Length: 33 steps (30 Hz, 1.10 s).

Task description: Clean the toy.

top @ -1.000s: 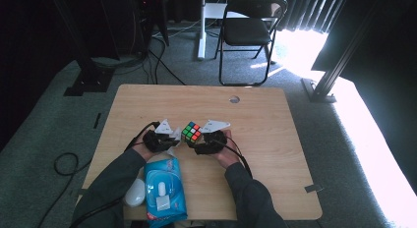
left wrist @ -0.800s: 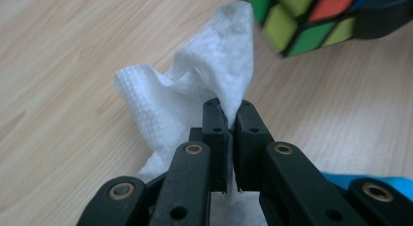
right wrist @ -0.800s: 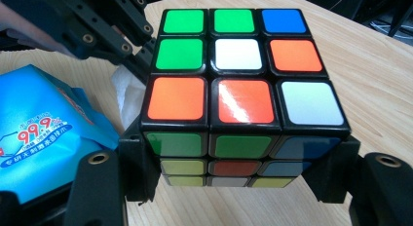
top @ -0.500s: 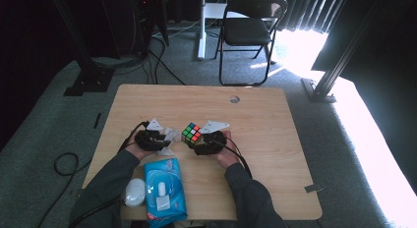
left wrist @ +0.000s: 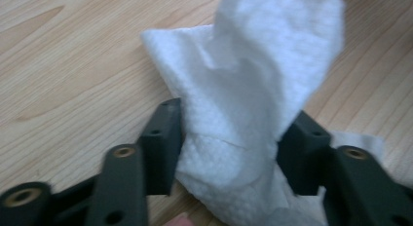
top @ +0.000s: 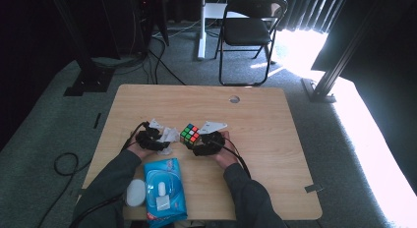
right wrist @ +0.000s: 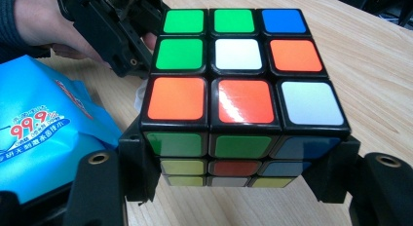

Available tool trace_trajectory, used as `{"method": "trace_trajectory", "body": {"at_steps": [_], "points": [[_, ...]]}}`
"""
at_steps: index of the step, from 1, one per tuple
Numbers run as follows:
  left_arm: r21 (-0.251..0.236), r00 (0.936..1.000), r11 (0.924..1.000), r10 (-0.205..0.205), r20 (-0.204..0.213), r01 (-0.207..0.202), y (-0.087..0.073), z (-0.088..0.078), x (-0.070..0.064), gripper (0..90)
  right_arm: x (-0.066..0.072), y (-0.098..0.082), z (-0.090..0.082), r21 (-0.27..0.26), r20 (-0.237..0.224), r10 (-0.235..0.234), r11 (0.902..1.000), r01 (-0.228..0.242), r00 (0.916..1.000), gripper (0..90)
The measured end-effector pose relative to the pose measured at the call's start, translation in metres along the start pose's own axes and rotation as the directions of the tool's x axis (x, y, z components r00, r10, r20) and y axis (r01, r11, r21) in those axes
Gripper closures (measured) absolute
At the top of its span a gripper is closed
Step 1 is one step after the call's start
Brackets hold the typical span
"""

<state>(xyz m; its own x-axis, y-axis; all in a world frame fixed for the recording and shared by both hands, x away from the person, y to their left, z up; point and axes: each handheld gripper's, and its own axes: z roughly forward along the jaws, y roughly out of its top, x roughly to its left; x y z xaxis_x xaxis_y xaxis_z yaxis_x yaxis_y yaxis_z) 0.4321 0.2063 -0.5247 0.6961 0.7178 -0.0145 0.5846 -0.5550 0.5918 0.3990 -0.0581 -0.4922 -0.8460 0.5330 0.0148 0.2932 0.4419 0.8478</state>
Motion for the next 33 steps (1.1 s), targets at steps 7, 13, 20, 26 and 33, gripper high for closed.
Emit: {"method": "trace_trajectory", "body": {"at_steps": [7,13,20,26,33], "points": [[0.018,0.9942,0.9942,0.106,0.016,-0.106,0.008,-0.005,-0.013,82.0,0.0,0.0,0.0,0.003,-0.006,-0.004,1.0,0.004,1.0,34.0],[-0.03,0.9787,0.9794,0.201,0.043,-0.2,0.018,-0.017,-0.028,82.8,0.0,0.0,0.001,0.005,-0.009,-0.002,1.0,0.002,1.0,34.0],[-0.118,0.9563,0.9525,0.288,0.05,-0.281,0.031,-0.034,-0.043,83.4,0.003,0.0,0.004,0.013,-0.019,-0.014,0.9998,0.014,0.9997,34.0],[-0.161,0.9541,0.9458,0.294,0.056,-0.282,0.035,-0.043,-0.043,83.6,0.007,-0.002,0.007,0.03,-0.034,-0.027,0.9991,0.028,0.999,34.0],[-0.206,0.9551,0.9387,0.292,0.05,-0.276,0.038,-0.05,-0.044,83.7,0.01,-0.005,0.01,0.041,-0.049,-0.028,0.9987,0.03,0.9984,34.0]]}}
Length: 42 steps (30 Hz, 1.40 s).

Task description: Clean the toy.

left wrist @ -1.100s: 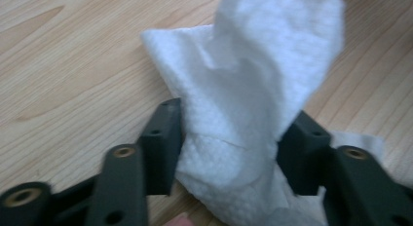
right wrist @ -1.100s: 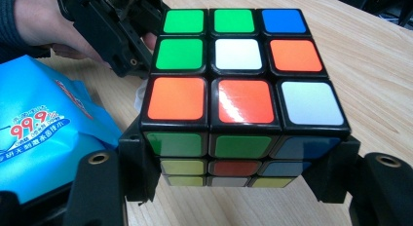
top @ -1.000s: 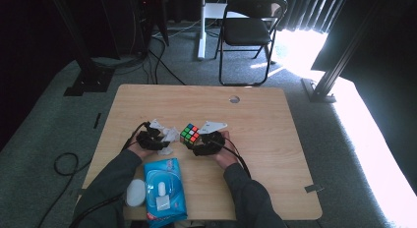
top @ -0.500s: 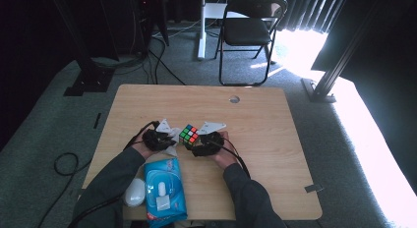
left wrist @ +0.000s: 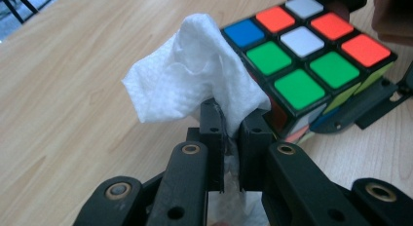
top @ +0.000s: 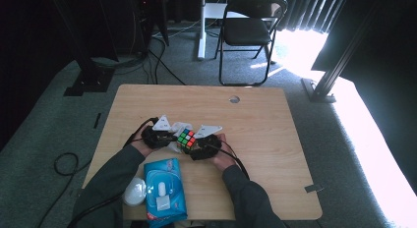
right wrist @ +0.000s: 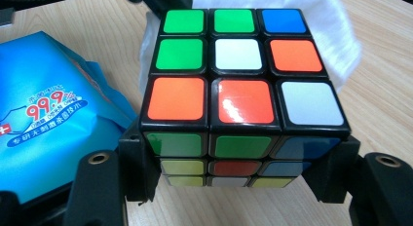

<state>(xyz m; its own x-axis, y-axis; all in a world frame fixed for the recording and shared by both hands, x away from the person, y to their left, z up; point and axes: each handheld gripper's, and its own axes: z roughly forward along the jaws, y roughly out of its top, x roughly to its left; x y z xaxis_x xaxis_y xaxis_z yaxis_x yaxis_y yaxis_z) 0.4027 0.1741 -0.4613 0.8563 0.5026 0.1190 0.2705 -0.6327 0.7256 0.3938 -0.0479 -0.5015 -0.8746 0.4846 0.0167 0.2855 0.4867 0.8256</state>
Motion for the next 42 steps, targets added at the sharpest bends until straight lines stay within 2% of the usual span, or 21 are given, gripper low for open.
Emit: {"method": "trace_trajectory", "body": {"at_steps": [3,8,13,23,34,42], "points": [[-0.026,0.9999,0.9996,-0.011,-0.009,0.01,0.002,-0.002,0.001,83.7,0.001,0.0,0.0,0.008,-0.01,-0.012,0.9999,0.012,0.9999,34.0],[0.008,1.0,1.0,0.001,-0.01,-0.001,0.001,0.003,0.0,83.7,0.005,0.002,0.001,0.005,-0.017,-0.029,0.9996,0.029,0.9994,34.0],[0.048,0.9999,0.9988,0.013,0.002,-0.013,-0.003,0.009,-0.002,83.7,0.002,0.003,-0.004,-0.011,-0.01,-0.019,0.9998,0.019,0.9998,34.0],[0.071,0.9998,0.9974,0.006,0.02,-0.008,-0.007,0.016,-0.004,83.7,-0.005,0.011,-0.018,-0.065,0.012,0.006,0.9978,-0.005,0.9999,34.0],[0.013,0.9994,0.9998,-0.018,0.028,0.018,-0.002,0.012,-0.006,83.5,-0.01,0.024,-0.024,-0.097,0.041,0.037,0.9947,-0.033,0.9985,34.0],[-0.021,0.9988,0.9997,-0.009,0.049,0.01,0.002,0.012,-0.014,83.5,-0.011,0.032,-0.025,-0.108,0.044,0.051,0.9931,-0.046,0.9977,34.0]]}}
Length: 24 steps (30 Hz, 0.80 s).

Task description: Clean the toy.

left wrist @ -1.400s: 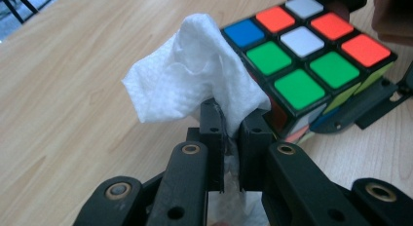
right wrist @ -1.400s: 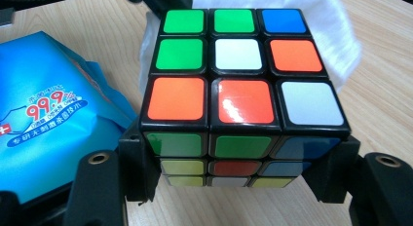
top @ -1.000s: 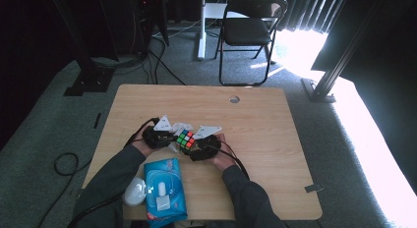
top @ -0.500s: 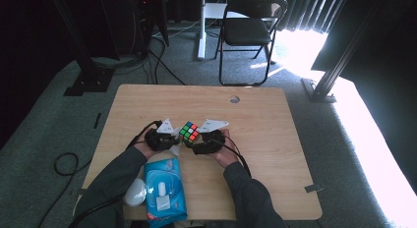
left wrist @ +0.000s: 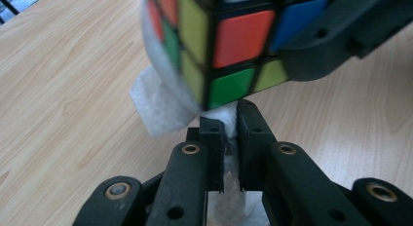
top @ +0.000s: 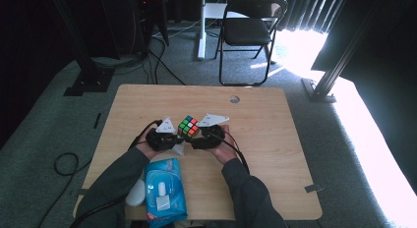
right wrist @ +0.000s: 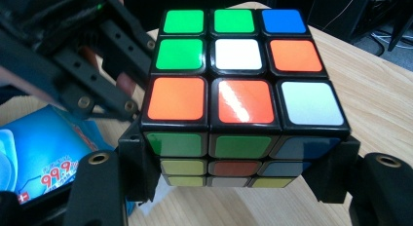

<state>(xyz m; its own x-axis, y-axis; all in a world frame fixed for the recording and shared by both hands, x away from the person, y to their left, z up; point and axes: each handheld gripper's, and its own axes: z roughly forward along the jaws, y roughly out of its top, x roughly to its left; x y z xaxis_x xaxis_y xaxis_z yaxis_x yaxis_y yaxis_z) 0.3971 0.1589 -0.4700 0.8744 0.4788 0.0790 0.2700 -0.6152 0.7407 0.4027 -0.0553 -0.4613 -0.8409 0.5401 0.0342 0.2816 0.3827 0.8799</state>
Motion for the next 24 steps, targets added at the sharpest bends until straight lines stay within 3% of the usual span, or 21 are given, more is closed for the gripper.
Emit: {"method": "trace_trajectory", "body": {"at_steps": [12,24], "points": [[-0.013,0.9964,0.9975,0.07,0.049,-0.069,0.01,0.007,-0.022,83.3,-0.002,0.004,0.0,-0.015,-0.008,0.023,0.9996,-0.023,0.9997,34.0],[-0.006,0.9992,0.9992,0.04,0.002,-0.04,0.005,0.001,-0.009,83.3,-0.004,0.001,-0.002,-0.008,-0.008,0.023,0.9997,-0.023,0.9997,34.0]]}}
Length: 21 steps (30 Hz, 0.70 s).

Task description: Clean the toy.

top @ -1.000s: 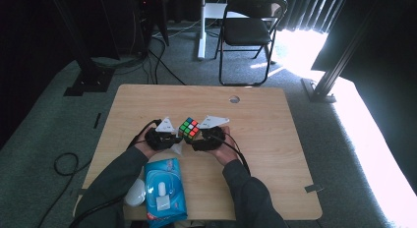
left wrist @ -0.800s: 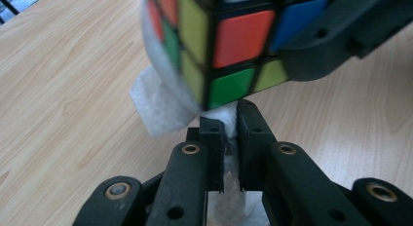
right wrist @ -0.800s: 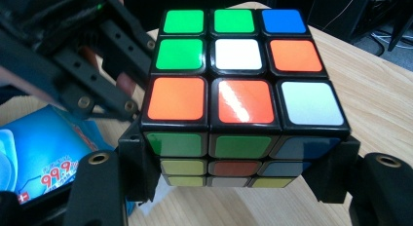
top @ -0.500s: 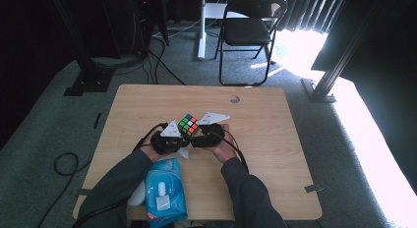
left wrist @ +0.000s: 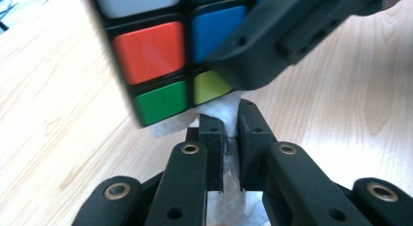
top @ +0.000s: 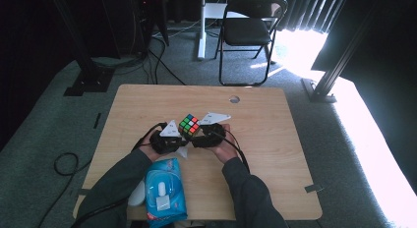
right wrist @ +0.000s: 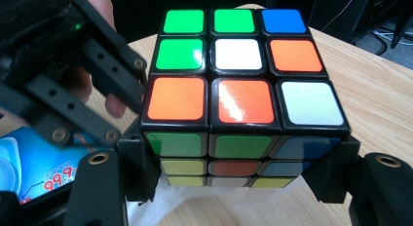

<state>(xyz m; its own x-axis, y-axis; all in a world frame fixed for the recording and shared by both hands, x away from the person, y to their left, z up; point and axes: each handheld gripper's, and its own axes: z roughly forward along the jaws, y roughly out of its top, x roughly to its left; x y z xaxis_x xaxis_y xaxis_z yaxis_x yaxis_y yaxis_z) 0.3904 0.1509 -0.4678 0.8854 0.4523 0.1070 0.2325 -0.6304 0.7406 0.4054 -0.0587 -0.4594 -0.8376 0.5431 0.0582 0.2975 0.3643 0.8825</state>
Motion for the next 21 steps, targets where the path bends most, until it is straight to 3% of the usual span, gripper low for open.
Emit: {"method": "trace_trajectory", "body": {"at_steps": [12,21], "points": [[-0.037,0.9941,0.9953,-0.091,-0.058,0.089,-0.011,-0.012,0.023,83.2,-0.001,-0.004,-0.003,0.004,0.0,-0.001,1.0,0.001,1.0,34.0],[-0.023,0.9971,0.9978,-0.063,-0.043,0.062,-0.008,-0.007,0.016,83.2,0.0,-0.003,-0.001,0.001,0.002,0.0,1.0,0.0,1.0,34.0]]}}
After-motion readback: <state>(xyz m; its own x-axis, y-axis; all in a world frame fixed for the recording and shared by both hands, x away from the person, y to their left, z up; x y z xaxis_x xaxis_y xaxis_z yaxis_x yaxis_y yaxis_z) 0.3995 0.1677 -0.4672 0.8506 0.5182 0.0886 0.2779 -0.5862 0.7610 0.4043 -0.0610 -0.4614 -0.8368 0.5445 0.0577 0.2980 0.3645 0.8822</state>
